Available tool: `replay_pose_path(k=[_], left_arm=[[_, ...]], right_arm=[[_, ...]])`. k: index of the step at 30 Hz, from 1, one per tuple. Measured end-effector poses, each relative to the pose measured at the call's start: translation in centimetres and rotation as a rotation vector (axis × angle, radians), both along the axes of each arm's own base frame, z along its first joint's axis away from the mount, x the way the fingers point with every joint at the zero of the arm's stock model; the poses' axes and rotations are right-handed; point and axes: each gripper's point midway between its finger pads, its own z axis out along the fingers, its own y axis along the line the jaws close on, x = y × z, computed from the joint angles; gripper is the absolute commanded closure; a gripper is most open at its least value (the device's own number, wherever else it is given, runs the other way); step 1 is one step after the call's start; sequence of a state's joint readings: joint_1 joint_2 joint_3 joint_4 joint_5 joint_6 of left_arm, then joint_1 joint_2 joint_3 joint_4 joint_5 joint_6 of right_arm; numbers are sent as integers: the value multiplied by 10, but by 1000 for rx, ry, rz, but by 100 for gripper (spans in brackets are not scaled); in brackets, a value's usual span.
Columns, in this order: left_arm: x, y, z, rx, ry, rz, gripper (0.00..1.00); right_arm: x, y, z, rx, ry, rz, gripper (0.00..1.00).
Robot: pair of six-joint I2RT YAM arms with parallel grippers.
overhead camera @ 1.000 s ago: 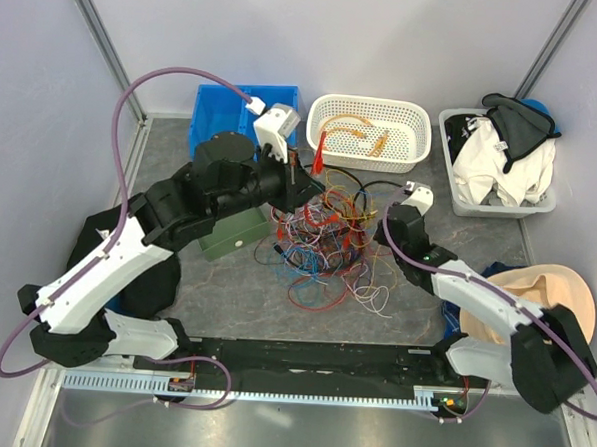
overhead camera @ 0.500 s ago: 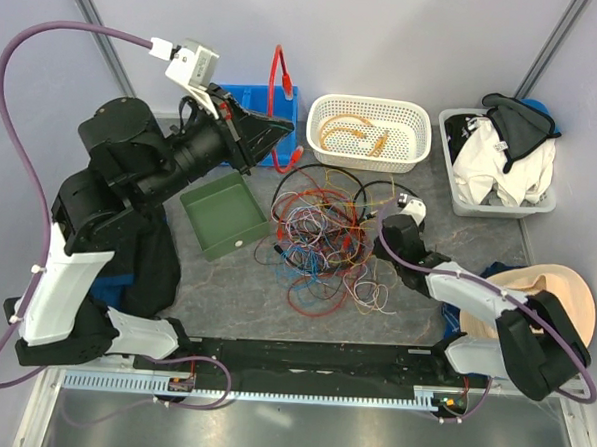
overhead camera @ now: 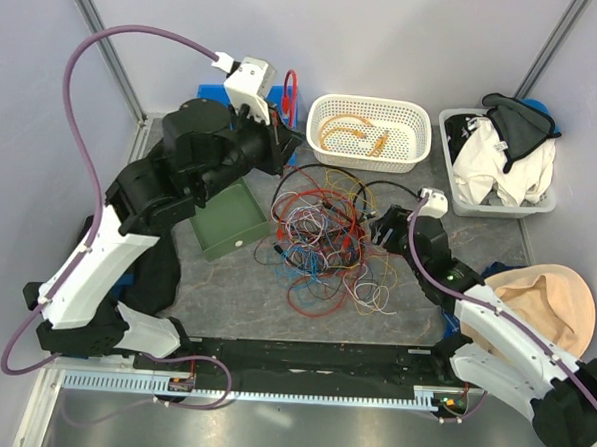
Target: Untangle the cables
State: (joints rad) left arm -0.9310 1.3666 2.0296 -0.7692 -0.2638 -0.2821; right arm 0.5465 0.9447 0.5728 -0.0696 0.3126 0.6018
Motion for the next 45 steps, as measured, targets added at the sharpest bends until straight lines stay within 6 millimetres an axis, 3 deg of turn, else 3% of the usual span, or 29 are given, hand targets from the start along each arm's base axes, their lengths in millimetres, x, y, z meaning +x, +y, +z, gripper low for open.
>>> replay_pose_path(k=[4, 10, 12, 15, 18, 24, 34, 37, 41, 43, 44, 45], left_arm=[[26, 12, -43, 85, 64, 94, 98], [87, 88, -151, 187, 286, 377, 98], [97, 116, -191, 205, 378, 467, 98], [103, 141, -232, 212, 472, 549, 98], [110, 151, -254, 203, 517, 601, 98], [125, 155, -280, 209, 522, 656, 98], [127, 164, -338, 286, 598, 715, 98], [124, 166, -351, 305, 628, 718, 81], [119, 168, -359, 304, 650, 720, 36], [115, 168, -362, 306, 660, 718, 22], [111, 170, -363, 309, 669, 719, 5], [110, 170, -364, 312, 671, 719, 4]], right_arm=[[-7, 2, 17, 28, -28, 26, 29], [-18, 7, 27, 70, -50, 71, 30], [-21, 8, 24, 79, -47, 86, 30], [-25, 11, 13, 82, -25, 105, 30], [-30, 12, 5, 83, -9, 120, 30], [-37, 10, 1, 95, -23, 130, 30], [-37, 13, 2, 106, -31, 145, 30], [-37, 13, 1, 105, -29, 146, 30], [-37, 13, 1, 103, -29, 148, 30], [-37, 13, 1, 102, -29, 148, 30], [-37, 13, 1, 102, -28, 148, 30], [-37, 13, 0, 101, -27, 148, 30]])
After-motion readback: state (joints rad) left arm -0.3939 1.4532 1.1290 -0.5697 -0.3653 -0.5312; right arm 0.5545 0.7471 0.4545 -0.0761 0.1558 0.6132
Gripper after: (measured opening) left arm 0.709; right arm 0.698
